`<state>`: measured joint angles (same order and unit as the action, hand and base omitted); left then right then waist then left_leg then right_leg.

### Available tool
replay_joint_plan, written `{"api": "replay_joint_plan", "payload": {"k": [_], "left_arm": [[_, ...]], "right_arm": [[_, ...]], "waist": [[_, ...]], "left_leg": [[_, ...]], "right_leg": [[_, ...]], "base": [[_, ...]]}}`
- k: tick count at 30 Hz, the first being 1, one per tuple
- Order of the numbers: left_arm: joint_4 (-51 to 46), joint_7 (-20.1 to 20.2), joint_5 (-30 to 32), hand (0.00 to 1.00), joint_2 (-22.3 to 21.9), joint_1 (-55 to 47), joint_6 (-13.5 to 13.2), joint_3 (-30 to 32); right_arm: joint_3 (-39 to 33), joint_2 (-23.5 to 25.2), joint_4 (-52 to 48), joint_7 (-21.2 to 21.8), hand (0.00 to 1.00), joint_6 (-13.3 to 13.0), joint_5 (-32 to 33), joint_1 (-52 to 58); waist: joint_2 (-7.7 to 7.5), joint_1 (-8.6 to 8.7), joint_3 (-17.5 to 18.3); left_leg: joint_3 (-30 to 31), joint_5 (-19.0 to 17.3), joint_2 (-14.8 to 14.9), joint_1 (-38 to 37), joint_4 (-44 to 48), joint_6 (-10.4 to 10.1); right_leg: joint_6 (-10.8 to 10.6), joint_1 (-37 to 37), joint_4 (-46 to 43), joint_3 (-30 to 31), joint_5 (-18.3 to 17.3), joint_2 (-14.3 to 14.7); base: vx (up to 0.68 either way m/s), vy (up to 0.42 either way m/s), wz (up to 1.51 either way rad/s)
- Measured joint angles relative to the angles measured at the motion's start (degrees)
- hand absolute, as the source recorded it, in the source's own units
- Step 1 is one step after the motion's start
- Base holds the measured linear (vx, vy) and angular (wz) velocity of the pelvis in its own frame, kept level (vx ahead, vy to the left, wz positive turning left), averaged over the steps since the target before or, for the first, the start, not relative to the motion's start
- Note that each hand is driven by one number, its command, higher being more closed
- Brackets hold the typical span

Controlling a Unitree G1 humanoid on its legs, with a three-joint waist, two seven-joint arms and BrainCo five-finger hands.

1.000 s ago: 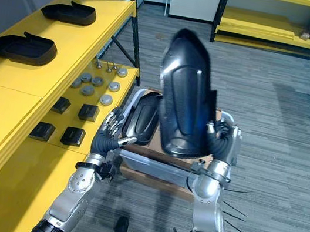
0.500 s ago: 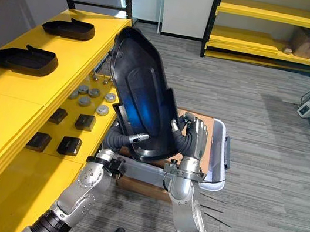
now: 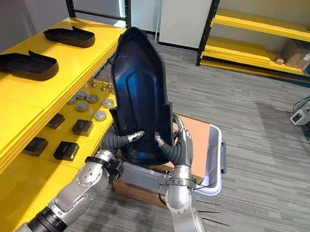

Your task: Walk over and take plastic housings, then place them on the shelf

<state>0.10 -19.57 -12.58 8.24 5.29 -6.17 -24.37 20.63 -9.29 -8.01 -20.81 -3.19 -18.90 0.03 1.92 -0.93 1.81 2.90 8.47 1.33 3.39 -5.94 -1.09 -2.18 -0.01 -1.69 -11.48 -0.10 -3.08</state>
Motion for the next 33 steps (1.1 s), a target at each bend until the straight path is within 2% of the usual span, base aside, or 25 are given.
{"api": "replay_joint_plan", "payload": {"k": [4,7,9,12,16,19,22,24,27,31,33], "left_arm": [[0.04,-0.06,2.81,1.00,-0.30,-0.30,0.40,1.40],[0.96,-0.04,4.47,1.00,-1.29,-1.20,0.90,2.91],[2.55,-0.09,6.08,1.00,-1.65,-3.28,1.69,5.02],[2.84,-0.03,6.73,1.00,-1.95,-6.57,3.01,7.35],[1.64,-0.02,6.72,1.00,-2.83,-8.71,3.27,9.79],[-2.46,0.10,6.64,1.00,-4.01,-10.59,3.18,12.13],[-6.21,0.66,6.54,1.00,-4.69,-12.10,2.48,14.15],[-7.34,0.72,6.51,1.00,-4.77,-13.28,2.09,15.66],[-8.92,0.71,6.46,1.00,-6.05,-15.68,1.57,18.09],[-9.87,0.80,5.44,1.00,-6.89,-16.75,0.78,20.07],[-10.49,1.10,4.85,1.00,-6.91,-16.75,0.55,20.25]], "right_arm": [[-2.27,-0.19,-3.32,1.14,0.00,-0.33,2.60,-0.27],[-5.21,-0.23,-10.42,1.21,0.00,-2.23,4.31,-0.99],[-10.24,-0.01,-16.12,0.89,0.00,-5.31,5.95,-3.06],[-18.16,0.15,-19.76,0.82,0.00,-8.22,10.21,-2.90],[-27.79,1.75,-19.98,0.79,0.00,-9.48,15.41,-0.10],[-37.87,4.09,-17.69,-0.42,0.00,-10.03,19.33,3.95],[-48.44,5.75,-7.89,-2.59,0.00,-9.96,25.28,7.31],[-51.33,5.81,-2.30,-3.16,0.00,-9.85,26.86,8.31],[-56.14,5.78,10.31,-4.30,0.00,-8.31,28.22,11.23],[-57.94,5.80,29.78,-1.92,0.00,-5.40,34.35,13.88],[-57.29,6.32,41.40,2.26,0.00,-3.88,37.49,15.25]], "waist": [[-0.06,-0.02,0.05],[-0.07,0.02,0.06],[-0.11,0.15,0.09],[-0.45,0.15,0.31],[-0.46,0.17,0.31],[-0.47,0.37,0.32],[-0.38,1.11,0.37],[-0.25,1.88,0.46],[0.12,2.00,0.69],[0.53,2.20,0.77],[0.67,2.18,0.76]], "left_leg": [[-0.05,-0.19,0.06,-0.24,-0.01,-0.26],[-0.21,-0.21,0.21,-0.30,-0.01,-0.27],[-0.43,-0.23,0.37,-0.60,-0.02,-0.28],[-0.42,-0.26,0.55,-0.69,-0.02,-0.30],[-0.34,-0.30,0.64,-0.63,-0.03,-0.35],[-0.30,-0.44,0.63,-0.42,-0.03,-0.53],[-0.42,-0.46,0.63,-0.35,-0.02,-0.51],[-0.60,-0.46,0.67,-0.29,-0.02,-0.51],[-1.47,-0.88,0.85,-0.23,-0.02,-0.58],[-1.80,-1.41,1.03,-0.03,0.00,-0.97],[-1.96,-1.52,1.09,0.17,0.00,-0.98]], "right_leg": [[-0.01,0.28,0.03,0.17,0.03,0.09],[-0.06,0.28,0.07,0.37,0.03,0.22],[-0.13,0.56,0.47,0.53,0.00,0.37],[0.10,0.80,0.85,0.56,-0.10,0.61],[0.24,0.78,1.16,0.60,-0.19,0.83],[0.25,0.76,1.48,0.62,-0.20,0.87],[0.28,0.73,1.63,0.68,-0.17,0.90],[0.28,0.65,1.70,0.78,-0.17,0.93],[0.30,0.13,1.71,1.77,-0.16,1.07],[0.03,-0.24,1.70,2.28,0.07,1.16],[0.01,-0.16,1.61,2.38,0.08,1.22]], "base": [[0.00,0.000,0.00],[0.00,-0.003,-0.02],[-0.01,-0.011,-0.04],[0.00,0.000,0.00],[-0.01,-0.008,0.03],[0.00,-0.003,0.01],[0.00,0.000,0.00],[0.01,-0.007,-0.04],[0.02,-0.014,-0.15],[0.02,-0.013,-0.08],[0.05,-0.022,-0.03]]}}
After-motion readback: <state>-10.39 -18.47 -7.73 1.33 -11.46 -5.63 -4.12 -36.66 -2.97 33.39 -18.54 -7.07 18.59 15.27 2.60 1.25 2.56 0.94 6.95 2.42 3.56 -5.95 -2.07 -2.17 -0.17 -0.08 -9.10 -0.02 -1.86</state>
